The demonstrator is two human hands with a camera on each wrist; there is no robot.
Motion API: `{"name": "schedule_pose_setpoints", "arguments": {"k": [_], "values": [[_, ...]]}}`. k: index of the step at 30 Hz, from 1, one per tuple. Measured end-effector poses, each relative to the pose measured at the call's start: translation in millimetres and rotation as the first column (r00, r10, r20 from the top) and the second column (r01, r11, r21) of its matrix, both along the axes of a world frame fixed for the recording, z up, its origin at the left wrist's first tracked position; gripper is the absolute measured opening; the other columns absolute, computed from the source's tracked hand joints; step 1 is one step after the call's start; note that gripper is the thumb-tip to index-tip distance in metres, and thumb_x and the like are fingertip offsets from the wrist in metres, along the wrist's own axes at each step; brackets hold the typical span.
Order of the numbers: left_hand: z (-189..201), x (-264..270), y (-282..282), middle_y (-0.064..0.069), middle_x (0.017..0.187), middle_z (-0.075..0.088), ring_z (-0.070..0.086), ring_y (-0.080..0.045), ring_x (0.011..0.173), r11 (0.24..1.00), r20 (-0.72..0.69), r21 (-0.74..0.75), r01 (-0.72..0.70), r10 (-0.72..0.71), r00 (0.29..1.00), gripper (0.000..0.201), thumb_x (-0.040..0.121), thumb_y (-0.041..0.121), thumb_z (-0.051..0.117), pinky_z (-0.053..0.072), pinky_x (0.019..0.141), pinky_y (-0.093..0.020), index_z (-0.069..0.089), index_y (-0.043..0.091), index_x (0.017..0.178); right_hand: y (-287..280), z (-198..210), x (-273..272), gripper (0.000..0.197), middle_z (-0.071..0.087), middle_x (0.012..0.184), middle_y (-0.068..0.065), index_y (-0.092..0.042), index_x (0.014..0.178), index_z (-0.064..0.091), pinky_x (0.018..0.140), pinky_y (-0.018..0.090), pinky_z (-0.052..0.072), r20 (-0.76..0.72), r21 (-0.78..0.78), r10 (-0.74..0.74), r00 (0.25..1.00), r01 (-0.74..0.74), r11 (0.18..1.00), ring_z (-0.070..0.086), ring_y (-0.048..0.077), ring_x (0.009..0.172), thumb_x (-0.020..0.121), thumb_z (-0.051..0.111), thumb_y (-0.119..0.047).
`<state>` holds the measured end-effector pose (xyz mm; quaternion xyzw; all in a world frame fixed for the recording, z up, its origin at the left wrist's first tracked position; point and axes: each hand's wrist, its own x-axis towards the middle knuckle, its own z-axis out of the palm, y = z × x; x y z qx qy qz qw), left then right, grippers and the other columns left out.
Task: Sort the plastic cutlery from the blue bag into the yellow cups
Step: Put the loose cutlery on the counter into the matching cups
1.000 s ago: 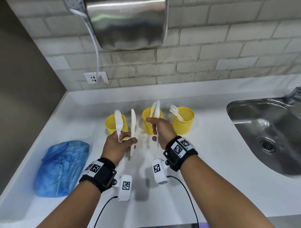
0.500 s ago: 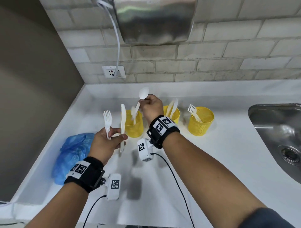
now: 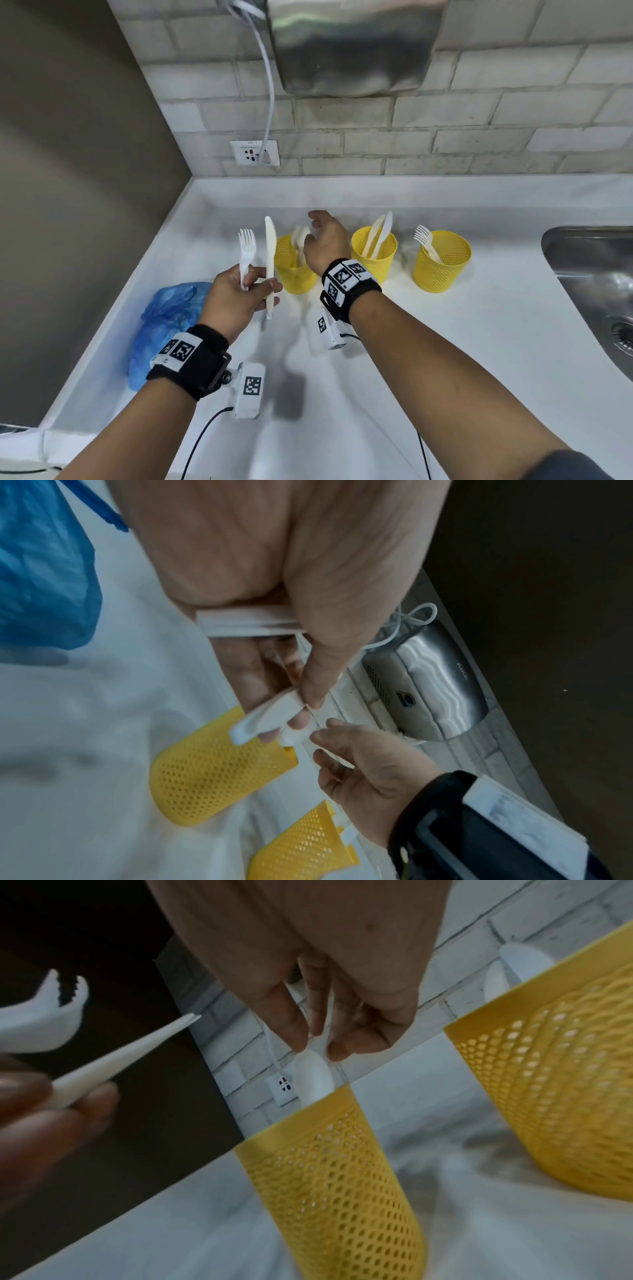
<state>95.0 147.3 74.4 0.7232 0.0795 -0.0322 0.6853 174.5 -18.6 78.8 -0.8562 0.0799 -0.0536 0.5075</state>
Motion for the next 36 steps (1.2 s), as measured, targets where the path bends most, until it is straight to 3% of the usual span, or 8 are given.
{"name": "schedule_pose_setpoints", "arguments": {"k": [4,8,14,18,21,24,29,36], "values": [[3.3,6.3,-4.1,-0.012,0.08,0.072,0.07,-0.034,0.084,0.998,0.014,0.01,0.064,-0.064,0.998,0.047,0.092,-0.012,0.065,0.061,0.084,-0.051,0.038,0.014,0.063,-1.3,9.4,-13.6,0.031,0.056,0.123,0.011,-0.011,0.121,0.068,0.092,0.022,0.043,0.078,0.124,-0.043,0.996,0.033,0.992,0.058,0.018,0.099,0.093,0.054,-0.006],[3.3,15.6,-13.3,-0.019,0.087,0.065,0.072,-0.023,0.08,0.99,0.039,0.077,0.115,-0.118,0.992,0.034,0.094,-0.01,0.063,0.064,0.08,-0.047,0.041,0.0,0.07,-3.8,14.8,-33.0,0.017,0.05,0.112,0.004,-0.015,0.107,0.066,0.093,0.027,0.045,0.112,0.247,-0.111,0.987,0.081,0.966,0.055,0.016,0.093,0.092,0.058,-0.012],[9.1,18.9,-35.5,-0.008,0.075,0.064,0.067,-0.02,0.071,0.952,0.08,0.209,0.222,-0.243,0.967,0.026,0.089,-0.019,0.055,0.065,0.072,-0.039,0.058,0.006,0.082,-7.7,11.2,-59.3,0.012,0.043,0.098,-0.005,-0.019,0.094,0.071,0.088,0.02,0.045,0.222,0.103,0.003,0.975,-0.026,0.994,0.052,0.008,0.089,0.082,0.072,-0.017],[18.1,15.0,-56.5,-0.015,0.079,0.064,0.064,-0.006,0.062,0.91,0.115,0.317,0.267,-0.316,0.942,0.031,0.086,-0.021,0.05,0.054,0.057,-0.017,0.06,0.008,0.089,-17.8,8.5,-65.8,0.01,0.04,0.094,-0.004,-0.015,0.09,0.075,0.081,0.012,0.036,0.181,0.116,0.079,0.98,-0.101,0.988,0.045,-0.001,0.081,0.083,0.076,-0.022],[20.0,13.3,-73.1,0.006,0.06,0.061,0.06,-0.002,0.051,0.897,0.119,0.333,0.292,-0.347,0.93,0.034,0.086,-0.02,0.049,0.046,0.051,-0.014,0.056,0.013,0.079,-30.0,9.3,-69.0,0.013,0.042,0.089,-0.005,-0.013,0.082,0.075,0.086,0.026,0.044,0.17,0.169,0.07,0.983,-0.099,0.981,0.046,0.006,0.084,0.089,0.072,-0.024],[16.8,10.2,-89.4,0.001,0.065,0.064,0.063,-0.001,0.056,0.891,0.113,0.331,0.311,-0.365,0.924,0.028,0.086,-0.022,0.047,0.05,0.053,-0.015,0.059,0.003,0.082,-41.4,11.6,-70.1,0.019,0.057,0.083,0.002,-0.017,0.074,0.072,0.089,0.042,0.053,0.098,0.291,0.034,0.995,-0.061,0.955,0.059,0.022,0.092,0.089,0.07,-0.028],[7.1,9.8,-108.2,-0.013,0.086,0.058,0.071,-0.021,0.079,0.905,0.121,0.275,0.323,-0.366,0.923,0.012,0.095,-0.009,0.056,0.064,0.074,-0.049,0.05,0.001,0.092,-72.1,27.5,-72.0,0.016,0.062,0.057,-0.007,-0.007,0.087,0.065,0.056,0.026,0.046,0.032,0.567,-0.099,0.995,0.063,0.821,0.058,0.006,0.054,0.098,0.059,-0.017],[6.2,5.0,-128.1,-0.008,0.105,0.051,0.07,-0.022,0.079,0.96,0.086,0.108,0.259,-0.269,0.959,0.045,0.092,-0.007,0.066,0.063,0.068,-0.045,0.049,0.031,0.11,-143.7,51.7,-68.5,0.02,0.069,0.08,0.017,0.0,0.099,0.058,0.074,0.041,0.057,0.044,0.907,-0.33,0.943,0.1,0.409,0.069,0.033,0.074,0.097,0.04,-0.008]]}}
